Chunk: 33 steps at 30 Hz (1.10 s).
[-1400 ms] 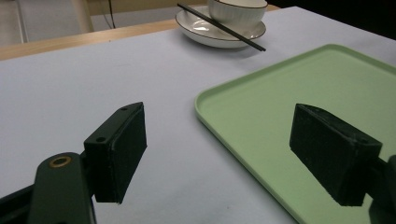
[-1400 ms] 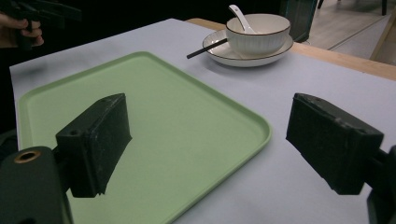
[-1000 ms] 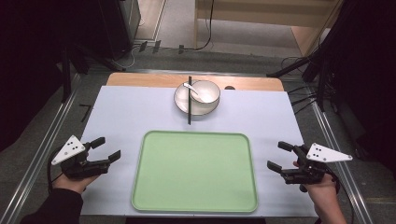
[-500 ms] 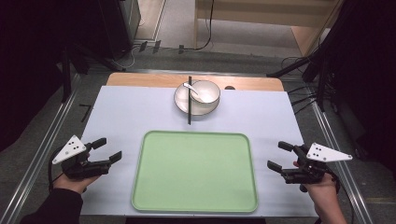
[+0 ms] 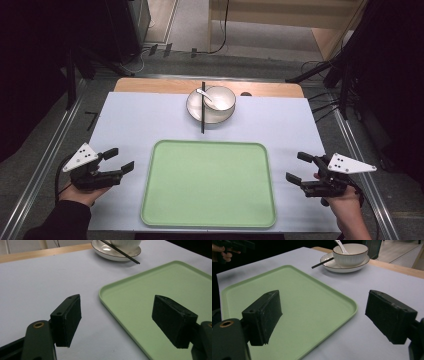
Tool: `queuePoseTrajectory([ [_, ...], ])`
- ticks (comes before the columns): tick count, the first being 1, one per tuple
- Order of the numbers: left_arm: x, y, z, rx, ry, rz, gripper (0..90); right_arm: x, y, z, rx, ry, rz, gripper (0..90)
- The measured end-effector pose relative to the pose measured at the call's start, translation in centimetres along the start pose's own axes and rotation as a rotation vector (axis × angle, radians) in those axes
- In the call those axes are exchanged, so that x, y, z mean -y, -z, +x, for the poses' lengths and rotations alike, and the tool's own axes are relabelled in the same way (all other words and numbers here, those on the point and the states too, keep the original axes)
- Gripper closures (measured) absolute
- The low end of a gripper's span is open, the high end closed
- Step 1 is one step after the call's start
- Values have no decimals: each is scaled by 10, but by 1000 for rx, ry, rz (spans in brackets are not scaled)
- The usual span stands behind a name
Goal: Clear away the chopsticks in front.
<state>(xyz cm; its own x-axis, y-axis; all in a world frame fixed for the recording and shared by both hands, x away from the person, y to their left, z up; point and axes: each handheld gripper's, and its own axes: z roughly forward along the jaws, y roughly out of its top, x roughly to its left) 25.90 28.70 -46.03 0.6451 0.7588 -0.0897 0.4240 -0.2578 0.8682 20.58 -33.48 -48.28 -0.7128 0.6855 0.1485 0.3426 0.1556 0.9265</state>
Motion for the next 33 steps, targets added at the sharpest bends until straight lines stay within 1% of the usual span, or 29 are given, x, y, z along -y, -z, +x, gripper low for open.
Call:
queuePoseTrajectory([
  [1, -2, -1, 0, -3, 12, 1, 270, 0, 0, 0, 1, -2, 1, 143],
  [2, -3, -1, 1, 6, 23, -1, 270, 0, 0, 0, 1, -2, 1, 143],
  [3, -4, -2, 1, 10, 43, 2, 279, 0, 0, 0, 3, -1, 4, 143],
  [5, -8, -4, 3, 18, 88, 22, 282, 0, -2, 0, 9, -3, 11, 143],
  [6, -10, -5, 3, 21, 104, 36, 283, 1, -2, 0, 9, 2, 17, 143],
  [9, -15, -10, 1, 23, 116, 87, 298, 1, -4, 1, 7, -1, 23, 143],
  [10, -20, -15, -1, 36, 130, 122, 299, 1, -4, 1, 7, 0, 23, 143],
  [12, -22, -17, -2, 41, 134, 131, 299, 1, -4, 1, 5, 0, 24, 143],
  [13, -28, -20, -4, 42, 135, 147, 298, 1, -4, 1, 5, 5, 23, 143],
  [14, -28, -20, -4, 42, 135, 147, 298, 1, -4, 1, 6, 3, 23, 143],
  [16, -34, -23, -6, 43, 133, 149, 299, 1, -4, 1, 7, -1, 21, 143],
  [17, -37, -24, -6, 46, 134, 158, 307, 1, -4, 1, 9, -5, 22, 143],
  [18, -39, -26, -6, 50, 143, 166, 315, 1, -4, 1, 11, -4, 23, 143],
  [19, -45, -31, -4, 58, 157, 192, 316, 1, -4, 1, 12, -5, 24, 143],
  [20, -45, -31, -4, 58, 157, 192, 316, 1, -4, 1, 12, -5, 24, 143],
  [21, -49, -35, -2, 73, 171, 207, 316, 1, -4, 1, 14, -2, 26, 143],
  [23, -51, -37, -1, 72, 172, 214, 316, 1, -4, 1, 15, -2, 28, 143],
  [27, -60, -48, -2, 56, 183, 251, 315, 1, -4, 0, 18, -3, 29, 143],
  [31, -65, -53, -2, 57, 178, 261, 315, 1, -4, 0, 20, -8, 28, 143],
  [33, -70, -58, -2, 66, 182, 274, 315, 2, -3, 0, 21, -8, 30, 143],
])
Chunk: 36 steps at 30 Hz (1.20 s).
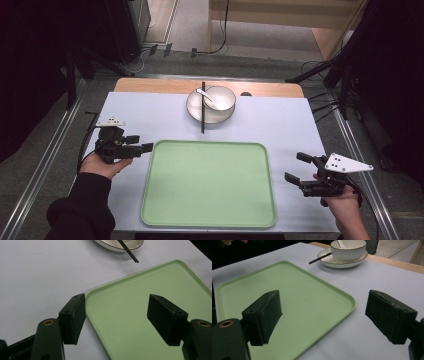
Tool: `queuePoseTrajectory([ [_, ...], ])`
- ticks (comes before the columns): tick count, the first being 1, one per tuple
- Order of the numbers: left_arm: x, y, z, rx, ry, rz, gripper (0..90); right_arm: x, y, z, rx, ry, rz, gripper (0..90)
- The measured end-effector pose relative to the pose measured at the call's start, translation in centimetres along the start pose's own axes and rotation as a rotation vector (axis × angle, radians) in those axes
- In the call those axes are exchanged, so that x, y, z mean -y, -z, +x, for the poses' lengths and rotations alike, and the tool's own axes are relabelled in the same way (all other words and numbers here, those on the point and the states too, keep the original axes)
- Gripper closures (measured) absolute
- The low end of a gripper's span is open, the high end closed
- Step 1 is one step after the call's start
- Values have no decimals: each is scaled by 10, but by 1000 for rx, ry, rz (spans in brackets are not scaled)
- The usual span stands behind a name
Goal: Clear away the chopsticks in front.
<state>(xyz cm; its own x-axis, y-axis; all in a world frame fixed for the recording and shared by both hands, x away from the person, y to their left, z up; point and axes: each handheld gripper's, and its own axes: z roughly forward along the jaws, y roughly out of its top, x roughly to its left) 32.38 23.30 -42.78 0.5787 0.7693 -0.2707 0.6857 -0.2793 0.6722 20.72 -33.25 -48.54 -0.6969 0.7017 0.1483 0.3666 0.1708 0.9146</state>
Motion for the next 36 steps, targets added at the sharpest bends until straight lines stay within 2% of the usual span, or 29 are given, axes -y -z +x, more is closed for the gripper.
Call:
queuePoseTrajectory([
  [9, -15, -9, -2, 10, 7, 15, 305, 0, 0, 0, -1, 1, -1, 143],
  [15, -34, -20, -4, -1, -8, 20, 311, 0, -1, 0, 2, 1, 3, 144],
  [16, -41, -25, -5, 5, -11, 20, 310, 0, -1, 0, 3, -1, 4, 144],
  [17, -41, -25, -5, 5, -11, 20, 310, 0, -1, 0, 3, -1, 4, 144],
  [20, -54, -35, -8, 9, -28, 34, 310, 0, -1, 0, 5, -4, 11, 144],
  [26, -70, -49, -13, 20, -28, 42, 311, 1, -2, -1, 11, -6, 18, 143],
  [27, -76, -55, -16, 12, -39, 48, 317, 1, -2, -1, 12, -8, 21, 143],
  [31, -86, -64, -19, 16, -36, 55, 362, 0, -3, -1, 9, -5, 24, 144],
  [33, -94, -75, -21, -7, -60, 54, 357, 0, -4, -1, 7, -5, 23, 144],
  [34, -94, -75, -21, -7, -60, 54, 357, 0, -4, 0, 7, -6, 23, 143],
  [36, -102, -85, -23, -18, -46, 69, 358, 0, -4, -1, 6, -6, 23, 144],
])
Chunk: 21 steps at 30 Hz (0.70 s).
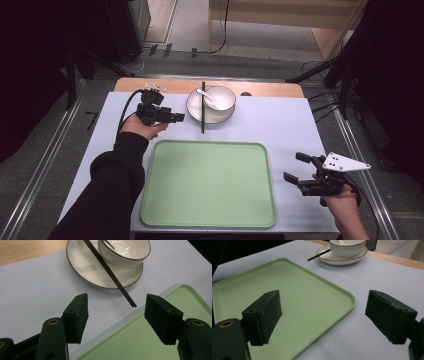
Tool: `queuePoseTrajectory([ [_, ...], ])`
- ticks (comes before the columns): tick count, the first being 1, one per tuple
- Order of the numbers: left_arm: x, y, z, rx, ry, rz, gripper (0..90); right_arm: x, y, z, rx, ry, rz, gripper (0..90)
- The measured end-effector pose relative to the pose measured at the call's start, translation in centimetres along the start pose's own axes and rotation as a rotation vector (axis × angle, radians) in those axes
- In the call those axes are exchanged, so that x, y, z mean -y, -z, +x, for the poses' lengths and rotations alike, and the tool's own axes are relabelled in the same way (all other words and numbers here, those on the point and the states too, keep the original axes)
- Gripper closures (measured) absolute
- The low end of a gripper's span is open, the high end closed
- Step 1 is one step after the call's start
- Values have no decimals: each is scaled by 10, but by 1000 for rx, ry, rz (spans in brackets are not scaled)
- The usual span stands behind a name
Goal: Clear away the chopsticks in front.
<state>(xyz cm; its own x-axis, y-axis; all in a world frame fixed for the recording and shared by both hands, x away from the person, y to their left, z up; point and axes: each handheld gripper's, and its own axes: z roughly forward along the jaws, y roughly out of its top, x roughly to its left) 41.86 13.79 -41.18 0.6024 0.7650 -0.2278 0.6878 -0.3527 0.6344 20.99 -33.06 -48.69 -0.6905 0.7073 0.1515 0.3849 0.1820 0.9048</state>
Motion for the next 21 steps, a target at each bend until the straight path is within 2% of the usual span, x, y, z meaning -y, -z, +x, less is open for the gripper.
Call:
queuePoseTrajectory([
  [5, -12, -12, -2, -21, 0, 9, 376, -1, 0, 0, -2, 2, -1, 144],
  [6, -14, -16, -2, -17, 2, 11, 415, -1, -1, 0, -3, 1, -1, 144],
  [7, -18, -23, -3, -24, 1, 11, 423, -1, -1, 0, -3, 4, -2, 143],
  [8, -18, -23, -3, -24, 1, 11, 425, -1, -1, 0, -3, 4, -2, 143],
  [10, -23, -35, -6, -46, -2, 33, 435, -1, -1, -1, 2, 6, -1, 143],
  [15, -27, -51, -7, -57, 18, 45, 427, -1, 0, 0, -1, 1, -7, 143],
  [17, -29, -58, -7, -67, 35, 35, 427, -1, 0, 0, 0, 0, -8, 144],
  [21, -29, -74, -7, -91, 41, 48, 443, -2, 0, 0, -4, 9, -6, 144],
])
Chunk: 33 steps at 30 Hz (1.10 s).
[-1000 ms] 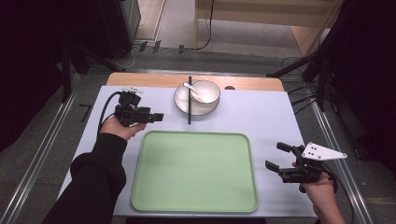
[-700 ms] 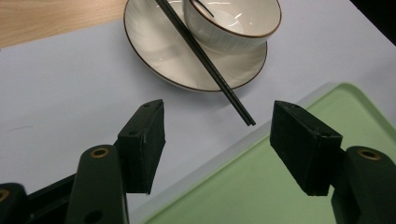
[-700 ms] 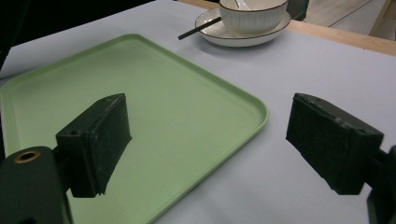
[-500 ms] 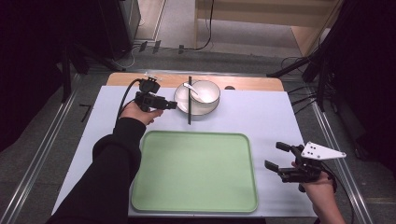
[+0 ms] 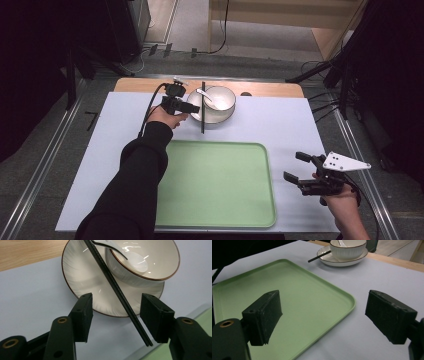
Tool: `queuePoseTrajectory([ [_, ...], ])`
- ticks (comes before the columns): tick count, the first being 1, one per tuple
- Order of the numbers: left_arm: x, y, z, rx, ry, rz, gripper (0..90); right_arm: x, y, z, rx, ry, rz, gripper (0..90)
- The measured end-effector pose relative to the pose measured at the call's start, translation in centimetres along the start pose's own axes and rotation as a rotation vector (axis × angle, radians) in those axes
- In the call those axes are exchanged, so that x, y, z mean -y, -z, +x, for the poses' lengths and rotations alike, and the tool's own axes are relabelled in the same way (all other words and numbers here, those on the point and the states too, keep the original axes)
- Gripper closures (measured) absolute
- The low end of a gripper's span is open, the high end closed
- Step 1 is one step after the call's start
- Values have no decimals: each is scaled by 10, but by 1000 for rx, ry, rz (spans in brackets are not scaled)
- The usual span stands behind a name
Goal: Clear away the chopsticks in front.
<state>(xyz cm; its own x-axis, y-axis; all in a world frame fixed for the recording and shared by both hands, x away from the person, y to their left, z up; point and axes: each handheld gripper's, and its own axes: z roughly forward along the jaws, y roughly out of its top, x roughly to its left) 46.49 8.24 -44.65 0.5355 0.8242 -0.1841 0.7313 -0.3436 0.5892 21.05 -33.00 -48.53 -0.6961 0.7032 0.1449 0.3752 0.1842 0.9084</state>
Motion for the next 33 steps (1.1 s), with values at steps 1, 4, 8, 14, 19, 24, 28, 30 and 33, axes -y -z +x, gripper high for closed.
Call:
queuePoseTrajectory([
  [1, 0, -4, 0, 1, 5, 4, 445, 0, 0, 0, -3, 2, -1, 144],
  [4, -4, -14, -1, -35, 17, 22, 496, 0, 0, 0, -5, 3, -1, 145],
  [8, -6, -29, -3, -59, 23, 41, 511, 0, 0, -1, -7, -6, -1, 145],
  [14, -7, -35, -2, -56, 45, 33, 520, 1, 1, -2, -3, -5, -4, 145],
  [19, -6, -40, -1, -39, 60, 41, 516, 1, 2, -3, -3, -4, -4, 145],
  [24, -5, -44, -3, -60, 49, 57, 520, 1, 2, -2, -1, -4, -2, 145],
  [28, -5, -46, -3, -72, 45, 60, 528, 1, 2, -2, -2, -5, -4, 145],
  [30, -5, -47, -3, -71, 51, 60, 531, 1, 2, -2, -2, -3, -3, 145],
  [33, -5, -50, -2, -77, 68, 56, 592, 1, 2, -1, -4, 0, -6, 145],
])
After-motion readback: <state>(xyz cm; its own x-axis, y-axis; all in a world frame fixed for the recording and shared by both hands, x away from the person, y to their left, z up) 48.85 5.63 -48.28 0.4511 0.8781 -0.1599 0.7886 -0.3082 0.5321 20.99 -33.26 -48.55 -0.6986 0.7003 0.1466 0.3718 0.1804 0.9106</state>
